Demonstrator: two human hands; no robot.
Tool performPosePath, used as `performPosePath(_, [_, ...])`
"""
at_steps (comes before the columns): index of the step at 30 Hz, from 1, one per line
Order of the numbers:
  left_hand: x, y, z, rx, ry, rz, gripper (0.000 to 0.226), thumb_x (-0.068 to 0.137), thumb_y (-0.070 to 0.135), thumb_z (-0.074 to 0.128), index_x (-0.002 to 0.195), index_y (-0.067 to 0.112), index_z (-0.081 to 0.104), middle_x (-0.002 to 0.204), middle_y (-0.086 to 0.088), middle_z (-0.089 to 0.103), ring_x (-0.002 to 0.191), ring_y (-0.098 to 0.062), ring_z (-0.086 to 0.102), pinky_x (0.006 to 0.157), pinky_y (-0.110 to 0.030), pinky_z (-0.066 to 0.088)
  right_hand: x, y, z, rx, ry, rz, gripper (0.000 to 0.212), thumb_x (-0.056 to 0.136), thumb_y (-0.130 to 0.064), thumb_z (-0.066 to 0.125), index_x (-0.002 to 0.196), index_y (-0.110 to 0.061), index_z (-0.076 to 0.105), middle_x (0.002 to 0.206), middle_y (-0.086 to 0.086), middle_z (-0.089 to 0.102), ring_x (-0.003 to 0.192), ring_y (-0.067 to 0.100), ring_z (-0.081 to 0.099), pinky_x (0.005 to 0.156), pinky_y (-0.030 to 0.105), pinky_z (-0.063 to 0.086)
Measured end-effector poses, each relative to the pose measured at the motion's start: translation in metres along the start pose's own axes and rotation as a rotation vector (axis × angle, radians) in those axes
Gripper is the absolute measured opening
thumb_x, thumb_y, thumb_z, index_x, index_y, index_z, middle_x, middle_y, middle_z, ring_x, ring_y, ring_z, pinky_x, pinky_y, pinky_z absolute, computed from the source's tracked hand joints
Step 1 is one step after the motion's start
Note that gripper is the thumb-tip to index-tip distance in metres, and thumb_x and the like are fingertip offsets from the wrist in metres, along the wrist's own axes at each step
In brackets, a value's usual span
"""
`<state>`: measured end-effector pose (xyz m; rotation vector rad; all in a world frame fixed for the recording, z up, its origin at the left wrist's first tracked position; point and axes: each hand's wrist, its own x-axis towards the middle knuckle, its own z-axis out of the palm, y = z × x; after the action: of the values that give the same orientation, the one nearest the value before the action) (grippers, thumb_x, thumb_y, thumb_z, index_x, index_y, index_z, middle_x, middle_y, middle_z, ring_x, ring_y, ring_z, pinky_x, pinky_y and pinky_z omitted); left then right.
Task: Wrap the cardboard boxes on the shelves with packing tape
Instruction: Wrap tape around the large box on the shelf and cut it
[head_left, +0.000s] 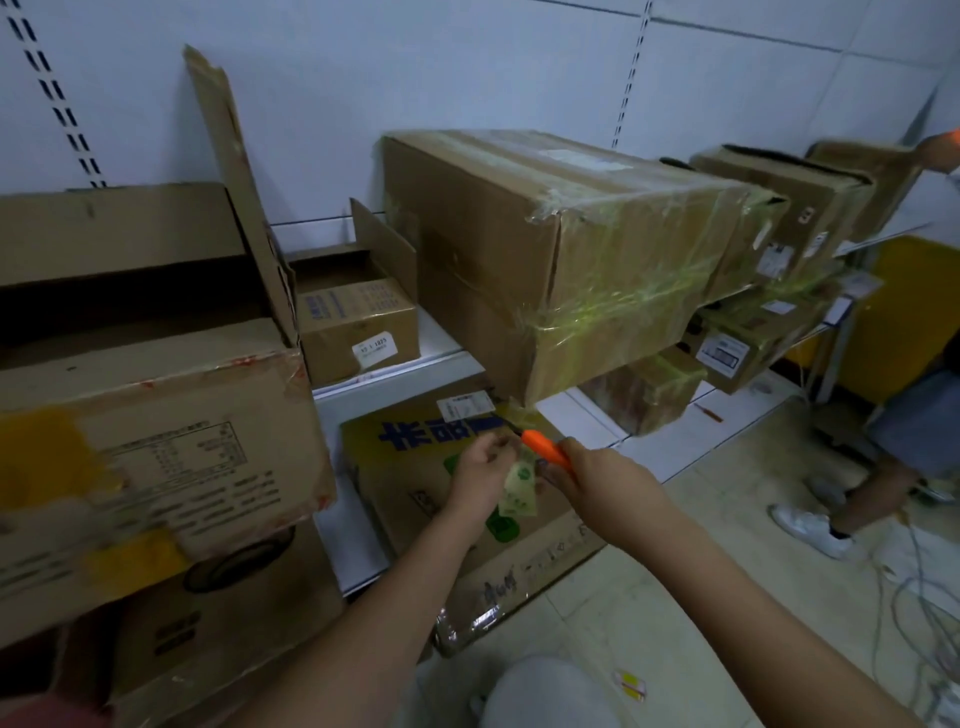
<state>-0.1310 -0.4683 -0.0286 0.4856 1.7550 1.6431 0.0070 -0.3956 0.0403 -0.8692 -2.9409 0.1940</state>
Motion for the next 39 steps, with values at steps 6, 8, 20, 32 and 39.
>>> performPosePath(6, [-0.004,0.007,0.001,0.05,0.047,-0.074,0.006,0.099,0.026,0.059,0.101,0.028,0.063,0.112,-0.004,0.069,0.102,-0.024,0.067,0.095,-0.044,0.054,0.011,-0.011,-0.008,-0.055,0.006,-0.004,0.045,0.103,-0.053,0.033,0.125,-0.022,0.057,0.069,-0.007,0.046,0.071,0.02,0.059,0.046,0.025,0.027])
performPosePath(8, [-0.002,0.009,-0.003,0.072,0.071,-0.098,0.015,0.097,0.025,0.062,0.11,0.02,0.065,0.114,-0.005,0.068,0.106,-0.025,0.065,0.096,-0.042,0.053,0.005,0.0,-0.011,-0.093,-0.011,0.015,0.048,0.102,-0.056,0.031,0.116,-0.02,0.059,0.074,-0.001,0.052,0.073,0.024,0.062,0.048,0.027,0.031])
performPosePath(20, [-0.018,0.025,-0.007,-0.032,0.012,-0.125,0.01,0.098,0.022,0.061,0.101,0.014,0.067,0.086,-0.016,0.075,0.074,-0.029,0.073,0.072,-0.041,0.062,-0.024,0.026,-0.026,-0.043,-0.013,0.061,0.043,0.098,-0.061,0.032,0.123,-0.036,0.058,0.08,-0.007,0.064,0.069,0.012,0.061,0.061,0.029,0.052])
performPosePath(32, [-0.03,0.043,0.0,0.091,0.036,-0.109,0.018,0.1,0.02,0.056,0.084,0.021,0.063,0.089,-0.012,0.073,0.089,-0.032,0.071,0.085,-0.042,0.056,-0.01,0.022,-0.046,-0.091,-0.039,0.0,0.038,0.101,-0.054,0.039,0.13,-0.04,0.059,0.084,-0.006,0.068,0.069,0.011,0.06,0.06,0.029,0.05])
performPosePath(39, [-0.029,0.049,-0.01,-0.016,0.061,-0.162,0.013,0.096,0.016,0.059,0.096,0.01,0.07,0.087,-0.02,0.075,0.067,-0.028,0.072,0.066,-0.036,0.061,-0.014,0.0,-0.065,0.259,0.053,-0.073,0.024,0.1,-0.047,0.048,0.12,-0.059,0.051,0.06,-0.019,0.06,0.054,0.001,0.054,0.049,0.022,0.034])
